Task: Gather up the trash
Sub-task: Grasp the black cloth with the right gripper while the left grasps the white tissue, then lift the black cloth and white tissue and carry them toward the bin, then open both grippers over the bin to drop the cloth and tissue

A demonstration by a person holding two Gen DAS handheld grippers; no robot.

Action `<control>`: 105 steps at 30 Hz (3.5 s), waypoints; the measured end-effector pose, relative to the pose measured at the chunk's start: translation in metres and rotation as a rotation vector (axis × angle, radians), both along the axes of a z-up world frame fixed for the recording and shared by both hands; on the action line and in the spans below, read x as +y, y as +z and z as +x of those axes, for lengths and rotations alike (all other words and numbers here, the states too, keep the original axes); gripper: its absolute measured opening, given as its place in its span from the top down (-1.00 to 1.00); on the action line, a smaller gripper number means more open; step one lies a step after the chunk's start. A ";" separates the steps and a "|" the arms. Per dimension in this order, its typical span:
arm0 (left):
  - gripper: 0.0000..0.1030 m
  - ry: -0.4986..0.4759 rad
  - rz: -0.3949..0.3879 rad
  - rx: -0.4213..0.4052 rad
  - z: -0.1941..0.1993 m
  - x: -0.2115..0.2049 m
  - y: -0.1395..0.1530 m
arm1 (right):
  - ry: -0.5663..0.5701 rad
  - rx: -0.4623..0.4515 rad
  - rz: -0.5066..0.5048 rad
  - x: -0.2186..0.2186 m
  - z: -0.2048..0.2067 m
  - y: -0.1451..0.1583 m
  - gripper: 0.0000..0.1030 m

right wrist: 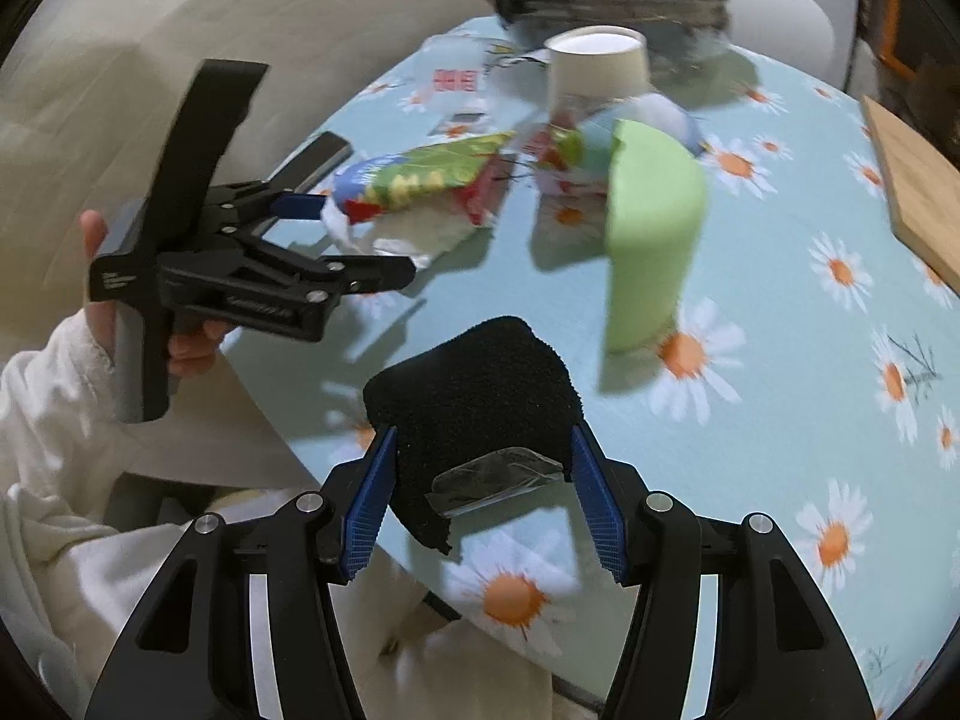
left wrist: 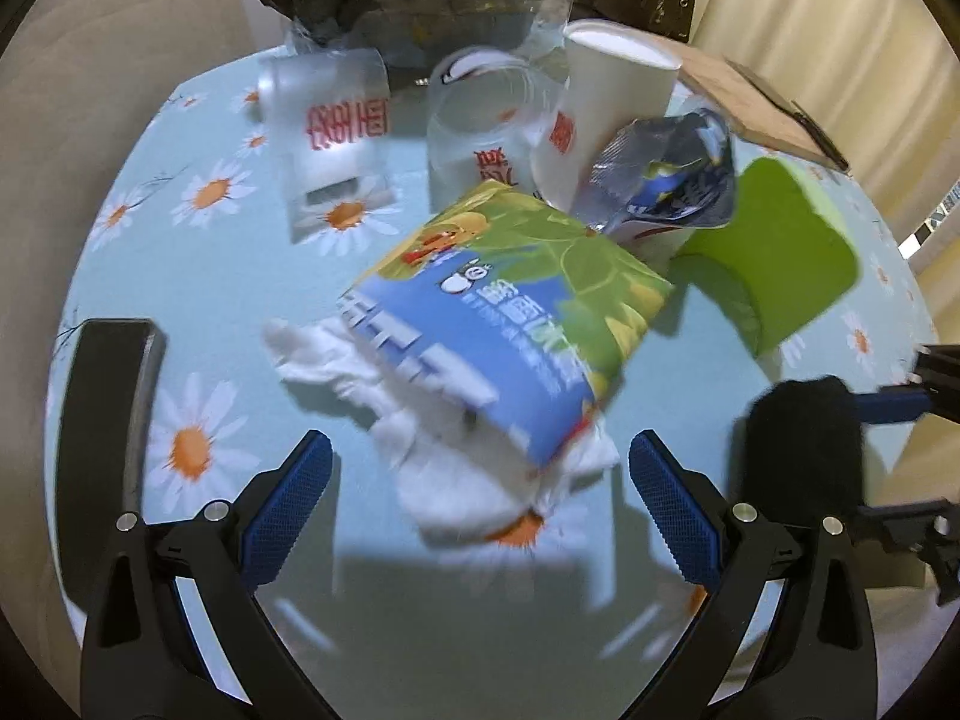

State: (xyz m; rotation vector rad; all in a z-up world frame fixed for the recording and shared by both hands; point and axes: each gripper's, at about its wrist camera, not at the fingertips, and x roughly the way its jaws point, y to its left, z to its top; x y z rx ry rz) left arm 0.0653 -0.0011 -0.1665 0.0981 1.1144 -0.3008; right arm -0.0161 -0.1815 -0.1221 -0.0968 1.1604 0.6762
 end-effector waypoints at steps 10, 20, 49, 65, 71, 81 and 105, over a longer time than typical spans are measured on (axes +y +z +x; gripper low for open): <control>-0.92 -0.054 0.070 -0.048 0.016 -0.016 -0.011 | -0.091 0.028 0.024 -0.023 0.003 -0.002 -0.07; -0.91 0.016 0.059 -0.082 0.008 -0.016 -0.012 | -0.120 0.040 0.084 -0.031 0.003 -0.006 -0.12; 0.32 0.063 0.233 -0.013 -0.010 0.033 0.106 | -0.214 -0.007 0.361 -0.074 0.014 0.046 -0.06; 0.30 -0.057 0.221 -0.069 0.005 0.026 0.171 | -0.210 -0.063 0.500 -0.076 0.049 0.112 -0.04; 0.30 -0.098 0.180 -0.129 0.023 0.029 0.193 | -0.236 -0.136 0.487 -0.067 0.077 0.152 -0.04; 0.28 -0.159 0.090 -0.244 0.071 0.042 0.233 | -0.220 -0.251 0.390 -0.035 0.125 0.206 -0.05; -0.67 -0.320 -0.069 -0.348 0.195 0.028 0.240 | -0.252 -0.382 0.317 0.006 0.237 0.237 -0.24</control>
